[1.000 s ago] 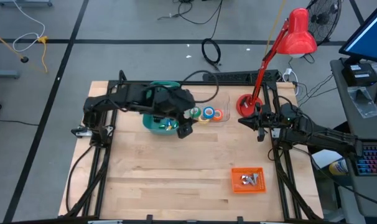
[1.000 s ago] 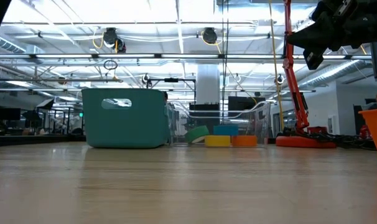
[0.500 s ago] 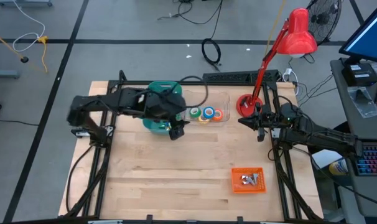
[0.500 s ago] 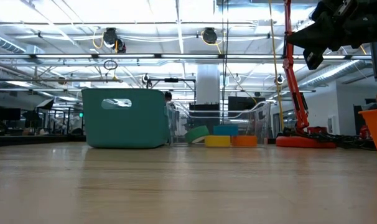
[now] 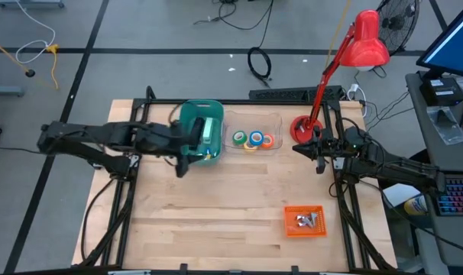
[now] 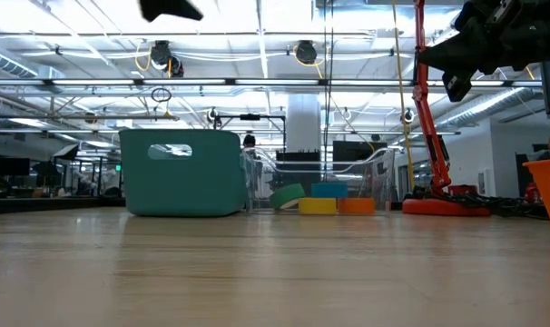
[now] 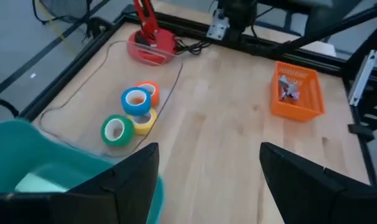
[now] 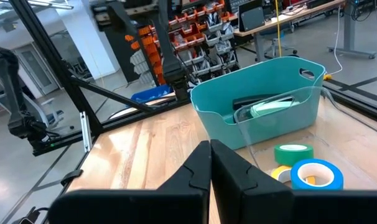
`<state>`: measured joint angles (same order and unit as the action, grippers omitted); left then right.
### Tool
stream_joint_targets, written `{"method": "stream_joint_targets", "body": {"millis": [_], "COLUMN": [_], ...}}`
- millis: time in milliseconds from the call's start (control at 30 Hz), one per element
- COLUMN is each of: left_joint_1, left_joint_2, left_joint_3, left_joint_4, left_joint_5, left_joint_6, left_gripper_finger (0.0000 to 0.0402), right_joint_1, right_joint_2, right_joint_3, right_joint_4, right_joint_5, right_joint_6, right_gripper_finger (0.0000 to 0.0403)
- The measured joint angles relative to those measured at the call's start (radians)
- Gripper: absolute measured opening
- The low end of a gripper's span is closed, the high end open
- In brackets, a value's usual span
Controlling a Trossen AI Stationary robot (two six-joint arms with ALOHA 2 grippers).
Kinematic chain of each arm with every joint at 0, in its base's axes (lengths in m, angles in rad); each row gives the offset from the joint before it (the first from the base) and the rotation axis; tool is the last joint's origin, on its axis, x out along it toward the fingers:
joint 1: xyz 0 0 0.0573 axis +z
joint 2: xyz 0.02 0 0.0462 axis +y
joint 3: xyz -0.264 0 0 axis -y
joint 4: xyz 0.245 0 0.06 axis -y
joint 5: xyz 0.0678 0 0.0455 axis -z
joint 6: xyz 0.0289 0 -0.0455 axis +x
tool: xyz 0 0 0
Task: Pick and place Stapler, Stapler remover, tape
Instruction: Return to Home Position
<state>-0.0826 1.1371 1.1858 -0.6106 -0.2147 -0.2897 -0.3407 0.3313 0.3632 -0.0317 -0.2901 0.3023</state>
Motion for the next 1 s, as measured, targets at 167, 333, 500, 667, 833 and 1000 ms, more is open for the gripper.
{"method": "stream_joint_targets", "body": {"millis": [167, 333, 500, 667, 833, 1000], "left_joint_1": [0.021, 0.039, 0.04, 0.04, 0.04, 0.04], "left_joint_2": [-0.192, -0.397, -0.584, -0.758, -0.917, -1.055], "left_joint_3": [-0.154, -0.311, -0.438, -0.531, -0.614, -0.675], "left_joint_4": [0.042, 0.09, 0.089, 0.067, 0.051, 0.005], "left_joint_5": [0.005, 0.05, 0.066, 0.061, 0.058, 0.059], "left_joint_6": [0.005, 0.039, 0.047, 0.052, 0.04, 0.016], "left_gripper_finger": [0.0283, 0.0283, 0.0283, 0.0283, 0.0283, 0.0283], "right_joint_1": [0.0, 0.0, 0.0, 0.0, 0.0, 0.0], "right_joint_2": [0.0, 0.0, 0.0, 0.0, 0.0, 0.0], "right_joint_3": [0.0, 0.001, 0.001, 0.001, 0.001, -0.011], "right_joint_4": [0.001, 0.006, 0.006, 0.005, 0.005, 0.014], "right_joint_5": [0.0, 0.0, -0.001, -0.001, -0.001, -0.001], "right_joint_6": [0.004, 0.004, 0.01, 0.043, 0.032, 0.031], "right_gripper_finger": [0.0, 0.0, 0.0, 0.0, 0.0, 0.0]}}
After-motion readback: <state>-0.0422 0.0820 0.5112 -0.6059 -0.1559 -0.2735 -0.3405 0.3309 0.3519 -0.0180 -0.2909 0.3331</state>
